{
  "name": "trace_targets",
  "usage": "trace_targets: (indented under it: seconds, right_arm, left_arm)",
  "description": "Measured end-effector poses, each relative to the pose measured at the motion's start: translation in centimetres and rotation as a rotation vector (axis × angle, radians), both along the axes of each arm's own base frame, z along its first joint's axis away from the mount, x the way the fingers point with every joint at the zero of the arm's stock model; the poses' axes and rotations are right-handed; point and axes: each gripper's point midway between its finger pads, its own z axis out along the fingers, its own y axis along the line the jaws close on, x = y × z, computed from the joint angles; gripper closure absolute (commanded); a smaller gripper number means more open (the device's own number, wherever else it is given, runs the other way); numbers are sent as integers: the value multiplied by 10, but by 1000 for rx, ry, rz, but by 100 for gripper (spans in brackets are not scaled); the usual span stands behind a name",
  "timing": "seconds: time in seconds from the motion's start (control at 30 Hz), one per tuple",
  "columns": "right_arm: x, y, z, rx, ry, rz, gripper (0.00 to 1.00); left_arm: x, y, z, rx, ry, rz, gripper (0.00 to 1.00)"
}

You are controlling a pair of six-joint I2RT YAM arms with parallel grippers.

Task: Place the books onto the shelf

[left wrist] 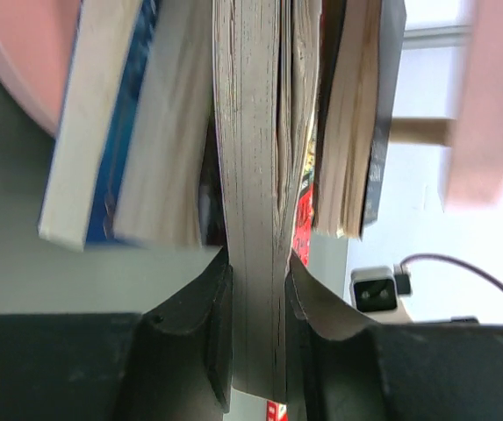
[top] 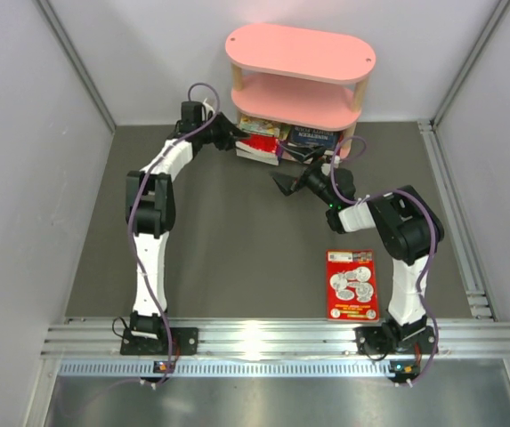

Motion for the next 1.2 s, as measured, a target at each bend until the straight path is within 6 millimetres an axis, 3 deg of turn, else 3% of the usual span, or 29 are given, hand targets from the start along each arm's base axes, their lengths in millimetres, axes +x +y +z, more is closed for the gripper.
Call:
trace_targets:
  seconds: [0.13,0.23,0.27,0.3,0.4,0.57,0.67,0.9,1.03,1.13,1.2]
  right_arm:
    - [0,0,0,1,2,4,0]
    - [-1,0,-1,1,3,7,0]
    - [-1,1,-1,0,4,10,0]
    - [-1,1,-2,0,6,11,0]
    - [-1,2,-8,-5,16,17,0]
    - [-2,3,-9,-7,18,23,0]
    - [-3,3,-9,-8,17,33,0]
    - [-18,4,-20,-48,21,96,0]
    - [-34,-6,-25,-113,20,140,0]
    - [-43,-23,-27,-291,17,171,0]
    - [-37,-43,-22,-485,7,139,0]
  left_arm:
    - [14,-5,-13,-29,18,-3,70]
    - [19,-6,-21,-48,42,5,54]
    - [20,-6,-21,-55,45,7,18]
    - [20,-8,-18,-70,47,2,1]
    - [28,-11,12,-105,-20,-7,1]
    - [33,1,8,-96,0,28,1]
    - [43,22,10,-71,-15,88,1]
    - [44,104,38,5,-52,237,1]
    - [20,130,60,49,-72,282,1]
    - [-15,123,72,85,-61,270,1]
    - [-40,117,76,119,-56,255,1]
